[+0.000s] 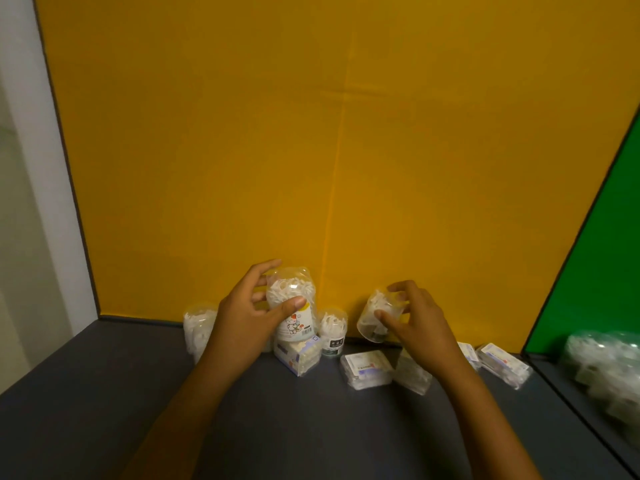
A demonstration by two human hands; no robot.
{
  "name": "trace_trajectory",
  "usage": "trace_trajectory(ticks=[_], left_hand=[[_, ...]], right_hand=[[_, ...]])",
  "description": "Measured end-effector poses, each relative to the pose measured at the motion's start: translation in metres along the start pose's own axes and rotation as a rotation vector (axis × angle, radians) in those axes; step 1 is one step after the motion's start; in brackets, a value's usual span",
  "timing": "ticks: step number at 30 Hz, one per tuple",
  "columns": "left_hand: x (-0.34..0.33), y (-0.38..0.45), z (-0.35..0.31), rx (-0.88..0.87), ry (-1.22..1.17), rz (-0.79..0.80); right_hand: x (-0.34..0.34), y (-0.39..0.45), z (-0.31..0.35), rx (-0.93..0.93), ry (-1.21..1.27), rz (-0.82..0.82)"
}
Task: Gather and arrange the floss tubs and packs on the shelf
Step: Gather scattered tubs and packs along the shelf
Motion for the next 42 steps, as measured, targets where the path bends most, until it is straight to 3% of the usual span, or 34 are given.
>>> trace_trajectory(ticks=[11, 13, 17, 31, 42], left_hand=[[-0.071, -0.036, -0.032, -0.020, -0.085, 0.061], [-0.157, -0.078, -0.072, -0.029, -0.093, 0.193], [-0.174, -0.092, -0.075, -0.035, -0.155, 0.193], [-0.341, -0.219, -0.112, -0.006, -0.195, 0.392], [-0.463, -0.238, -0.142, -0.029, -0.240, 0.549]], right_hand=[[0.089, -0.054, -0.019, -0.067, 0.026, -0.130], [0.180, -0.118, -0.057, -0.142, -0.017, -0.214], [0.187, -0.136, -0.061, -0.156, -0.019, -0.185], [0.335, -0.291, -0.140, -0.323, -0.120, -0.322], [0.414, -0.327, -0.210, -0.385, -0.196, -0.410]])
Point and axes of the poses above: each hand's wrist, its own y-axis towards the middle knuckle, its own x-axis out of the back of the hand, z = x × y, the point moved 3 cm from there along y, towards the middle knuckle, and after that the axes turned 8 degrees about x, right-handed, at the moved point
